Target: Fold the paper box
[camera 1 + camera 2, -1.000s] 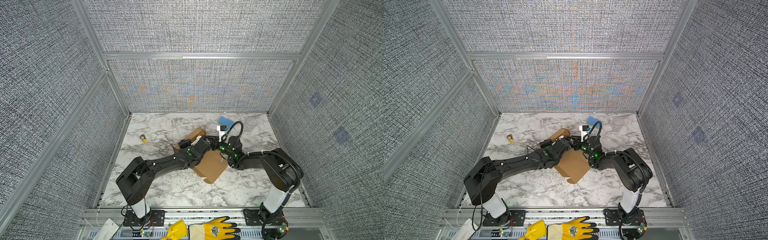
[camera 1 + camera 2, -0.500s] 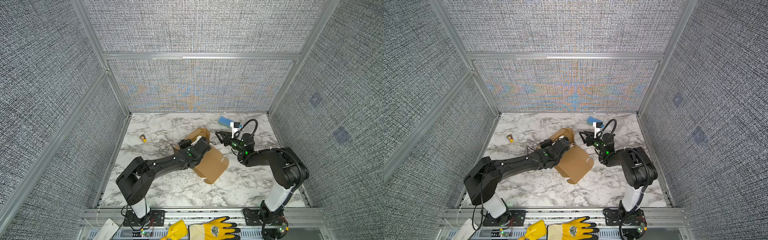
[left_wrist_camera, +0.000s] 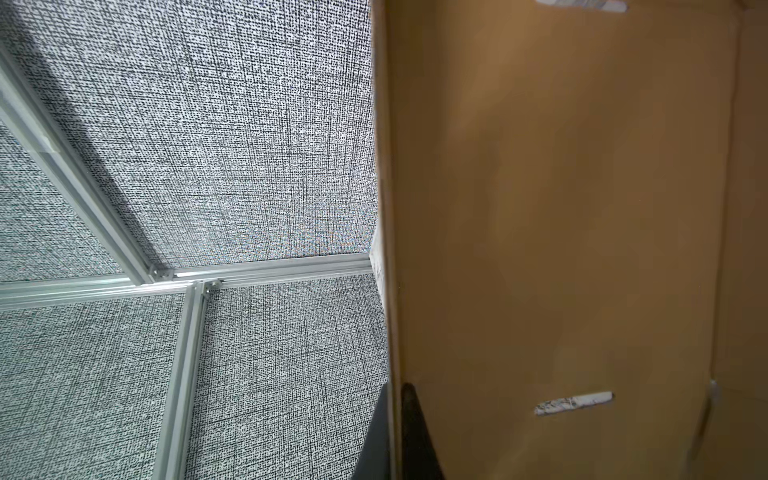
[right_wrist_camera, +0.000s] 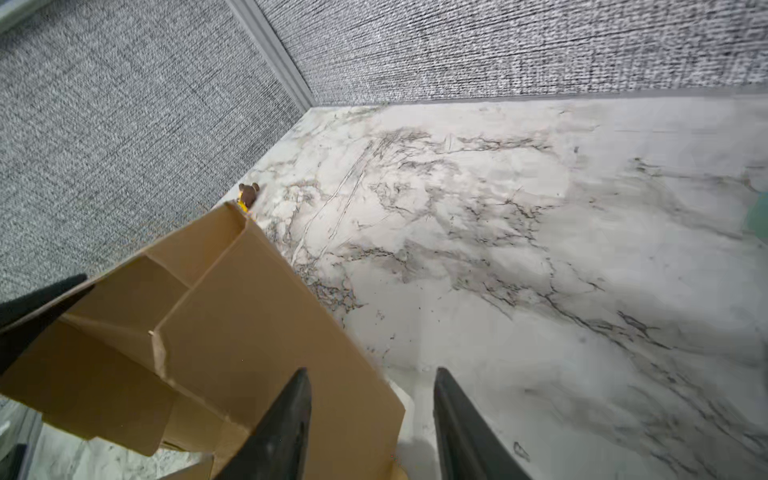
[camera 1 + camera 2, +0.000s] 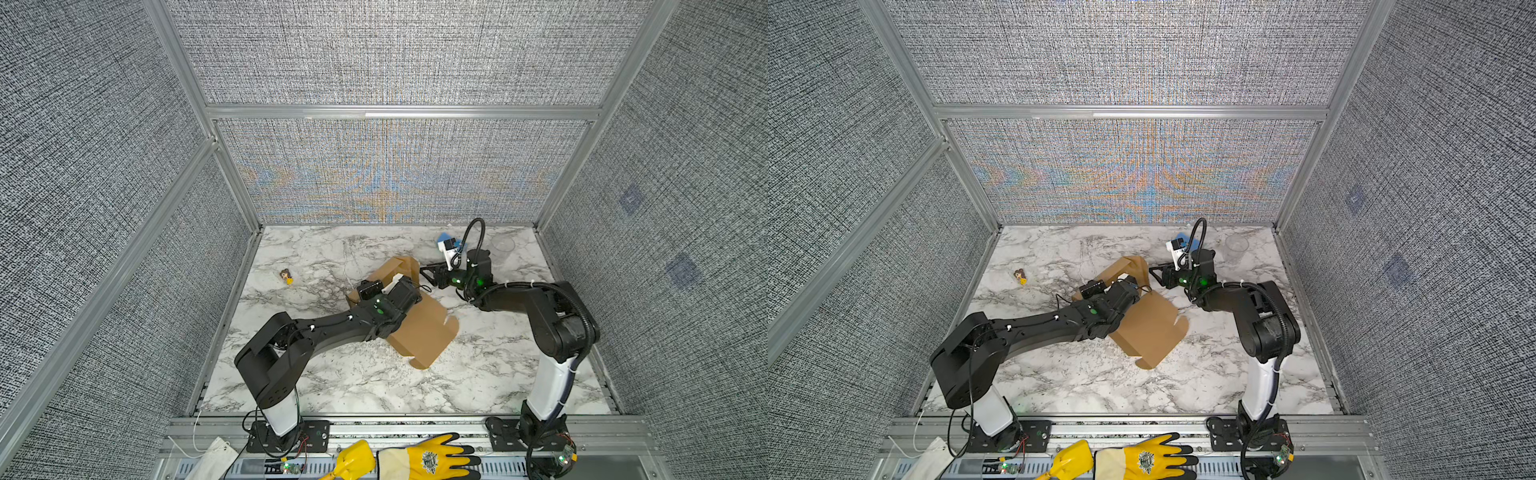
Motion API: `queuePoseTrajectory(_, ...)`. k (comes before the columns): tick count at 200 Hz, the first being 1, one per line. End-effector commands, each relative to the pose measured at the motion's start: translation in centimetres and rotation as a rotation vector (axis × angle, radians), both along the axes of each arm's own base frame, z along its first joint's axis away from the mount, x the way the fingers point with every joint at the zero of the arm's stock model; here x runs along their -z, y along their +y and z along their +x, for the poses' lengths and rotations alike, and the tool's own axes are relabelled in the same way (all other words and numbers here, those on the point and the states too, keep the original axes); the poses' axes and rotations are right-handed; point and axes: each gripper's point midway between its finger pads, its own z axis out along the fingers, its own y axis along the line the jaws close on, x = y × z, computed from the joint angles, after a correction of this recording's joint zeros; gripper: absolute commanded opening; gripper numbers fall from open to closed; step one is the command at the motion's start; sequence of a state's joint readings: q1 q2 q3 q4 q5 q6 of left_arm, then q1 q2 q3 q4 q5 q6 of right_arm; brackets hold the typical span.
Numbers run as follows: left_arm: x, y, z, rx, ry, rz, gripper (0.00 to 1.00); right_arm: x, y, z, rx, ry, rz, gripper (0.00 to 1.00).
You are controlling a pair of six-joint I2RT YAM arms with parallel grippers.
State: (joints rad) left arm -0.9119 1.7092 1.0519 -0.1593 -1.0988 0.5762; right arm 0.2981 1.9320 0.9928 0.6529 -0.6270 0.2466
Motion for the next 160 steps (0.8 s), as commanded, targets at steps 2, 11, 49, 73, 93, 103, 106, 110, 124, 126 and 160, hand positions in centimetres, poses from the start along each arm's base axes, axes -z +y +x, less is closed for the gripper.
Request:
queuePoseTrajectory(2,0.1,-0.1,0.1,0.007,-0.008,0.035,0.0,1.3,1.2,-1.2,-0.091,-0.014,-0.078,0.49)
queuePoseTrajectory(11,0.0,-0.1,0.2,0.008,-0.012,0.044,0.0,1.3,1.7,-1.5,-0.117,-0.021,-0.077,0.49)
queuePoseTrajectory(49,-0.2,-0.3,0.2,0.015,-0.022,0.051,0.0,1.3,3.2,-2.7,-0.188,-0.071,-0.1,0.49)
queuePoseTrajectory(73,-0.4,-0.4,0.1,0.02,-0.023,0.044,0.0,1.2,3.8,-3.1,-0.213,-0.082,-0.094,0.49)
queuePoseTrajectory(93,-0.4,-0.4,0.1,0.021,-0.022,0.044,0.0,1.1,4.4,-3.2,-0.229,-0.086,-0.1,0.49)
queuePoseTrajectory(103,-0.5,-0.4,0.1,0.024,-0.024,0.038,0.0,1.0,4.6,-3.1,-0.233,-0.088,-0.101,0.49)
queuePoseTrajectory(106,-0.5,-0.5,0.1,0.025,-0.022,0.038,0.0,1.0,4.6,-3.2,-0.235,-0.089,-0.099,0.49)
queuePoseTrajectory(110,-0.5,-0.5,0.1,0.025,-0.023,0.034,0.0,1.0,4.7,-3.2,-0.236,-0.087,-0.099,0.49)
queuePoseTrajectory(124,-0.6,-0.4,0.0,0.026,-0.024,0.031,0.0,0.9,5.1,-3.3,-0.243,-0.093,-0.102,0.49)
queuePoseTrajectory(126,-0.6,-0.5,0.0,0.027,-0.023,0.03,0.0,0.9,5.1,-3.2,-0.244,-0.095,-0.102,0.49)
queuePoseTrajectory(160,-1.0,-0.6,-0.1,0.037,-0.024,0.007,0.0,0.5,5.9,-2.9,-0.255,-0.102,-0.105,0.49)
